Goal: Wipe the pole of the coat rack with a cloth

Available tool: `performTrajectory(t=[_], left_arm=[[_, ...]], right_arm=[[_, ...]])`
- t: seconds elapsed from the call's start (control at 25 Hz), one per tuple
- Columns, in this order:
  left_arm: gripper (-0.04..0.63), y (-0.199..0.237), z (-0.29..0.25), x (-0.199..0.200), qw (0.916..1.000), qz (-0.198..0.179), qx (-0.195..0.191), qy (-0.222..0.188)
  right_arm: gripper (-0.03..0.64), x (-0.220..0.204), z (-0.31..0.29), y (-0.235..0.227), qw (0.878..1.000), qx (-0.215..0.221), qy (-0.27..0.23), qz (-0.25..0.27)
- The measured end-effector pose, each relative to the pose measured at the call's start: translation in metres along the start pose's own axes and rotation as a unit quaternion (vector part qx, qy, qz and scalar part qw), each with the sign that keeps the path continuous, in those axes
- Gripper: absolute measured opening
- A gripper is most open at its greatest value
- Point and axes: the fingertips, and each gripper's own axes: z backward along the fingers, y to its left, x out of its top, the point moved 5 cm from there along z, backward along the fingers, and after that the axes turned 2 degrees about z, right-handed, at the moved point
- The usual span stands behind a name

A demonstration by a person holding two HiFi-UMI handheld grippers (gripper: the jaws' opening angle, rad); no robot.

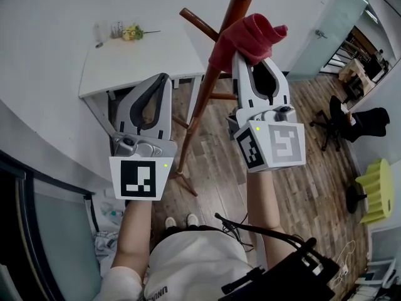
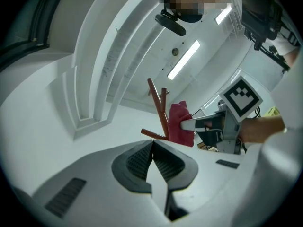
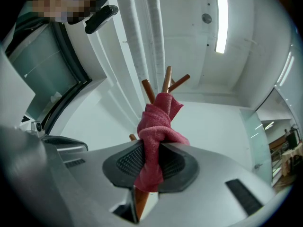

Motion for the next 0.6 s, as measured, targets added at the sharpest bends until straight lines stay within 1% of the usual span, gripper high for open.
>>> performTrajectory(t=[0.12,0.32,0.6], left_arm=[[0.014,0.002,0.002,-0.002,1.0000,0.007,0.001,0.000],[0.014,0.001,0.003,-0.005,1.0000,0.007,0.000,0.006],[0.014,0.003,0.006,-0.011,0.9999,0.009,-0.002,0.013]], right_arm=[[0.078,-0.002,0.001,0.002,1.000,-0.006,0.010,0.005],[0.078,-0.010,0.006,0.003,1.000,-0.005,0.008,0.003],[0.078,-0.021,0.009,0.006,1.000,-0.007,0.025,0.003]])
